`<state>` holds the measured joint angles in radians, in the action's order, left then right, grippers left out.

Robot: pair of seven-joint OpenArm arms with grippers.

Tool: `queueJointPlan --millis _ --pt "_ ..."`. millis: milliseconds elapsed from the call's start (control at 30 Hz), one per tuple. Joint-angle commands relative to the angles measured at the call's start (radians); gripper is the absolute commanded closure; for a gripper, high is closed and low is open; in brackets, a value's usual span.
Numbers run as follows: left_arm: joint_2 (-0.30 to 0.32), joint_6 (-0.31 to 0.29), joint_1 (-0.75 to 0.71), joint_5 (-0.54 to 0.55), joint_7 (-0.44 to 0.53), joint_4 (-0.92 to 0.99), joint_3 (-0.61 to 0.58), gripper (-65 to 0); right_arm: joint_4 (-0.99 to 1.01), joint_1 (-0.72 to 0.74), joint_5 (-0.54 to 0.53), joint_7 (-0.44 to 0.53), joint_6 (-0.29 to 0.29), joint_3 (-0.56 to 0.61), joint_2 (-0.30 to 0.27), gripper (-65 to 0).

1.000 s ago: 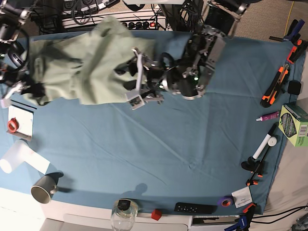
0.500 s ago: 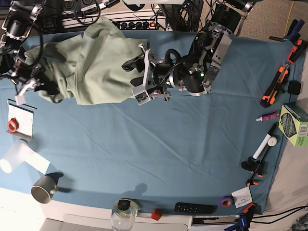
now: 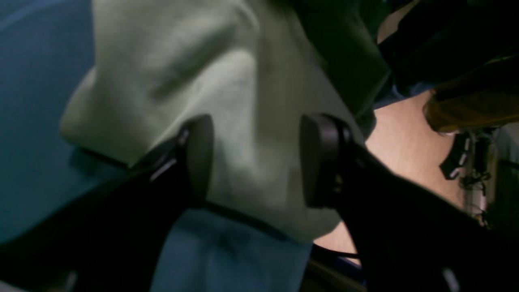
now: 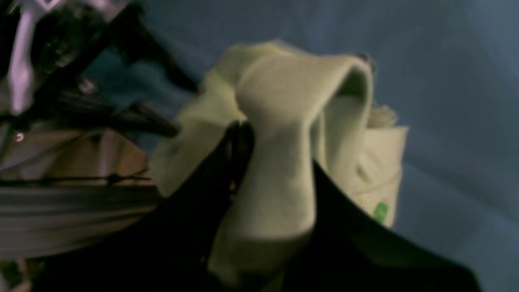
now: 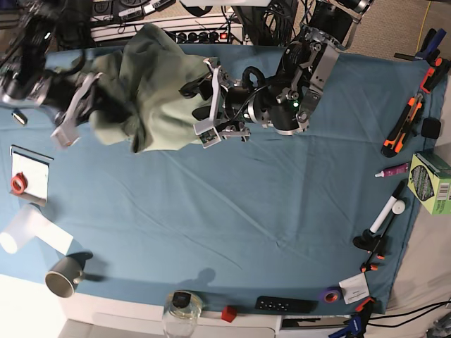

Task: Fold the T-shirt properly
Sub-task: 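Fold the shirt end with the right gripper toward the left gripper and release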

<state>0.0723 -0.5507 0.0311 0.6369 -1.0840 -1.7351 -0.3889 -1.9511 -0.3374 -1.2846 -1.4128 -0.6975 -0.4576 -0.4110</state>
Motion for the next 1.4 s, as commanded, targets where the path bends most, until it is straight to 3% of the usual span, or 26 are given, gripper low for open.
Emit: queueJointPlan --millis 0,167,267,367,500,633,767,933,1067,1233,1300,1367 --pt "-0.008 -0.006 0.016 0.02 0.018 -0.018 0.001 -34.3 -0.032 -0.012 0.011 0.017 -0.001 -0.008 0.021 0.0" --pt "-0.008 -0.006 0.016 0.021 0.018 -0.018 0.001 -34.3 -0.052 -0.025 0.188 0.022 -0.001 -0.008 0.211 0.0" --pt "-0.008 -0.006 0.016 0.021 0.018 -0.018 0.001 -34.3 -0.052 -0.021 0.243 0.101 -0.001 -0.008 0.288 0.0" --pt "-0.008 -0.006 0.016 0.021 0.018 -0.018 0.001 -34.3 -0.052 0.008 0.266 0.113 -0.001 -0.008 0.336 0.0" --pt "-0.005 -0.006 0.016 0.021 0.018 -0.018 0.001 -34.3 -0.052 0.048 0.294 0.138 0.001 -0.008 0.359 0.0" --pt "0.014 -0.006 0.016 0.037 0.018 -0.018 0.001 -34.3 -0.051 0.081 0.419 0.217 0.063 -0.008 0.385 0.0" --pt "0.029 -0.006 0.016 0.036 0.018 -0.018 0.001 -34.3 -0.05 0.106 0.487 0.268 0.091 0.006 0.418 0.0" --pt "0.031 -0.006 0.017 0.035 0.018 -0.018 0.002 -34.3 -0.05 0.121 0.578 0.303 0.094 0.114 0.451 0.0" --pt "0.031 0.021 0.017 -0.008 0.019 -0.019 0.005 -34.3 -0.05 0.122 0.689 0.332 0.136 0.207 0.453 0.0" --pt "0.031 0.031 0.017 -0.021 0.019 -0.036 0.099 -34.3 -0.05 0.121 0.755 0.343 0.156 0.247 0.453 0.0" --pt "0.031 0.031 0.017 -0.021 0.019 -0.037 0.156 -30.5 -0.05 0.121 0.755 0.343 0.156 0.247 0.453 0.0" --pt "0.031 0.032 0.016 -0.02 0.018 -0.037 0.215 -21.0 -0.05 0.121 0.755 0.344 0.156 0.247 0.453 0.0"
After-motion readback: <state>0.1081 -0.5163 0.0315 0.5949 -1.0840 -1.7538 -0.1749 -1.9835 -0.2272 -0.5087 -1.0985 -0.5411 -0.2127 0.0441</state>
